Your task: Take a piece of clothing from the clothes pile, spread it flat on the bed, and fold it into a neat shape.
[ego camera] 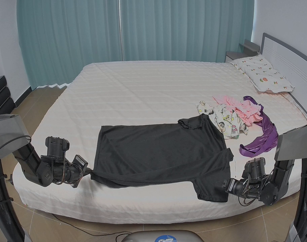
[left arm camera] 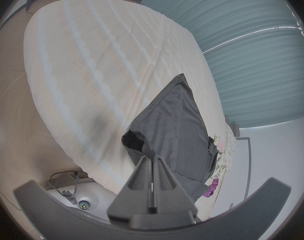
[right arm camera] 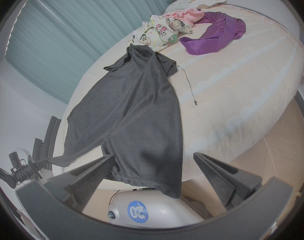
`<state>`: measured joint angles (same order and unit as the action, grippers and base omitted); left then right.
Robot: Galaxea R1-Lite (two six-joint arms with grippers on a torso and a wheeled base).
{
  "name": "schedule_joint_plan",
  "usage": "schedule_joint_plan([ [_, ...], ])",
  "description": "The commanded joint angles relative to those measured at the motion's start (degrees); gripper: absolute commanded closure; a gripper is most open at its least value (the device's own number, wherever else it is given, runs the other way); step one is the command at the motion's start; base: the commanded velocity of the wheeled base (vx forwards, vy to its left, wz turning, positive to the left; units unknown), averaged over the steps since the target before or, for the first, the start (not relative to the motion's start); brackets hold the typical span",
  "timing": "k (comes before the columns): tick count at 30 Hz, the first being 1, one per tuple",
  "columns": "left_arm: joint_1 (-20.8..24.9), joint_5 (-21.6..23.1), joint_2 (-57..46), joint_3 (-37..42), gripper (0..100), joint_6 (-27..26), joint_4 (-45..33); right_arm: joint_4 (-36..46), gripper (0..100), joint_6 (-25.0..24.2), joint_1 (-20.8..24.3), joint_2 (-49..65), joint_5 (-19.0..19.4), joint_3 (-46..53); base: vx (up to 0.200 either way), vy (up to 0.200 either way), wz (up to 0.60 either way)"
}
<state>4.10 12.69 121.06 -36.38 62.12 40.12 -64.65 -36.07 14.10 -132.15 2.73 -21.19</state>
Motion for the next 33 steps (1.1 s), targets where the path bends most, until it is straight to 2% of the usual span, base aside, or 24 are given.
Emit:
schedule_joint_plan([
  [1, 0.03, -0.03, 0.05, -0.01, 100, 0.02, -0.04, -0.04, 0, 0.04, 1.36, -2.15, -0.18, 0.62, 0.000, 0.000, 0.00],
  [14, 0.03, -0.03, 0.14, -0.01, 100, 0.02, 0.05, 0.05, 0, 0.30, 2.24, -3.21, -0.45, -0.87, 0.000, 0.000, 0.00],
  [15, 0.03, -0.03, 0.14, -0.01, 100, 0.02, 0.05, -0.13, 100, 0.30, 2.33, -3.47, -0.53, -1.05, 0.000, 0.000, 0.00],
  [18, 0.03, -0.03, 0.14, -0.01, 100, 0.02, 0.05, -0.39, 100, 0.39, 3.03, -4.79, -1.32, -2.19, 0.000, 0.000, 0.00],
  [21, 0.03, -0.03, 0.14, -0.01, 100, 0.02, -0.04, -0.30, 100, 0.65, 3.39, -5.14, -3.96, -2.37, 0.000, 0.000, 0.00],
  [29, 0.03, 0.32, -0.22, 0.61, 100, -0.07, 0.05, 0.40, 100, 0.92, 1.72, -0.57, -3.87, 1.68, 0.000, 0.000, 0.00],
  [33, 0.03, 0.32, -2.32, 2.45, 100, -1.57, 0.05, -0.22, 100, 0.92, -1.45, 5.85, -3.26, 7.92, 0.000, 0.000, 0.00],
])
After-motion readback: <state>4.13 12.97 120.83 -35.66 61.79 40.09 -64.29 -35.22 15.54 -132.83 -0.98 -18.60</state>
